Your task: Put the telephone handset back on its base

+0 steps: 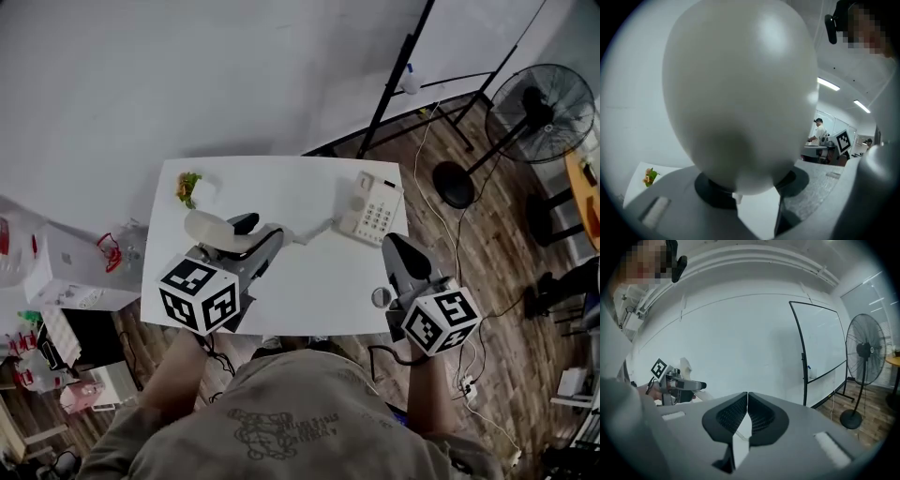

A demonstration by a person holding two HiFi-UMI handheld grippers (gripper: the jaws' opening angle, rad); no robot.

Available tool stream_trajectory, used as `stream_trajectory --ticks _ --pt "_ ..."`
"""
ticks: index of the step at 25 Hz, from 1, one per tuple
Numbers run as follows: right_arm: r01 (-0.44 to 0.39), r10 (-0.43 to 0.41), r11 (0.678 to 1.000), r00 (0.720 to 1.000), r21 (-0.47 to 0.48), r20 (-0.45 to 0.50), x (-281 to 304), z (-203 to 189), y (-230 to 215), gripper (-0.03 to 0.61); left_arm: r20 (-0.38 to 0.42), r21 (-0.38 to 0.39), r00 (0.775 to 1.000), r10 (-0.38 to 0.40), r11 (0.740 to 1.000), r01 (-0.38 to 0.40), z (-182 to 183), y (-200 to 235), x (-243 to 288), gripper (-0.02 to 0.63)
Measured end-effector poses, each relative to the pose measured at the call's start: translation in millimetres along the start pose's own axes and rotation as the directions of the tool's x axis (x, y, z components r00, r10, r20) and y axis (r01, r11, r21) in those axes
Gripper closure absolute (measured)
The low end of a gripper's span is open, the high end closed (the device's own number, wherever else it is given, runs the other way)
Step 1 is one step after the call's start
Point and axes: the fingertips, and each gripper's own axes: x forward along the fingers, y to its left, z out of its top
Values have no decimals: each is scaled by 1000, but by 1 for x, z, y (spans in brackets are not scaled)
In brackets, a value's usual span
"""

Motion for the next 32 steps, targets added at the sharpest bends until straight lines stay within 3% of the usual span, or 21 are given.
stream_trajectory --ticks 8,18,23,29,32 --pt "74 -70 994 996 79 -59 -5 -33 -40 548 -201 51 976 -79 995 91 -30 -10 88 403" --pt "116 -89 977 985 180 -151 -3 -80 -92 543 -448 -30 879 -162 986 166 -105 -11 213 403" --pt "120 -77 966 979 227 -190 2 -102 -106 543 -550 -65 815 -179 983 172 -145 -5 261 403" --pt "114 -52 960 970 256 -237 6 -125 -116 538 -616 -85 771 -163 986 141 -179 7 302 405" --pt "128 -59 958 964 258 -260 4 -134 -127 537 -618 -94 772 -152 988 119 -189 9 318 405"
